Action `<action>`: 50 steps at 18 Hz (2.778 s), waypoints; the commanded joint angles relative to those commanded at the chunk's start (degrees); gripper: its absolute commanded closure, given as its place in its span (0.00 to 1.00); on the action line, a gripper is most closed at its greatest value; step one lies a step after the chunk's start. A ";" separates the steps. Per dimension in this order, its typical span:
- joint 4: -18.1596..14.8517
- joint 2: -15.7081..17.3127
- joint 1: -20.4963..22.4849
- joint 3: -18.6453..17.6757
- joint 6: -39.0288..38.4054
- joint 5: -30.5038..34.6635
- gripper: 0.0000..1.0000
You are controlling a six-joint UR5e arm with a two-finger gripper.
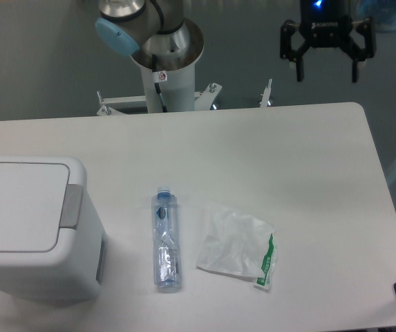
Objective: Open the trash can
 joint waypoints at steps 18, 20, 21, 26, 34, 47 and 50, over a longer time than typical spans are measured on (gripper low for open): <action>9.11 -6.41 -17.84 3.96 -47.45 -7.90 0.00; 11.59 -7.73 -19.95 3.96 -51.16 -8.36 0.00; 12.47 -8.52 -21.44 3.96 -52.40 -8.36 0.00; 18.00 -11.07 -26.28 3.96 -60.57 -8.18 0.00; 19.07 -13.62 -31.38 4.13 -60.76 -8.18 0.00; 19.07 -16.00 -34.46 4.05 -60.76 -7.83 0.00; 19.07 -16.09 -34.55 3.87 -60.67 -7.83 0.00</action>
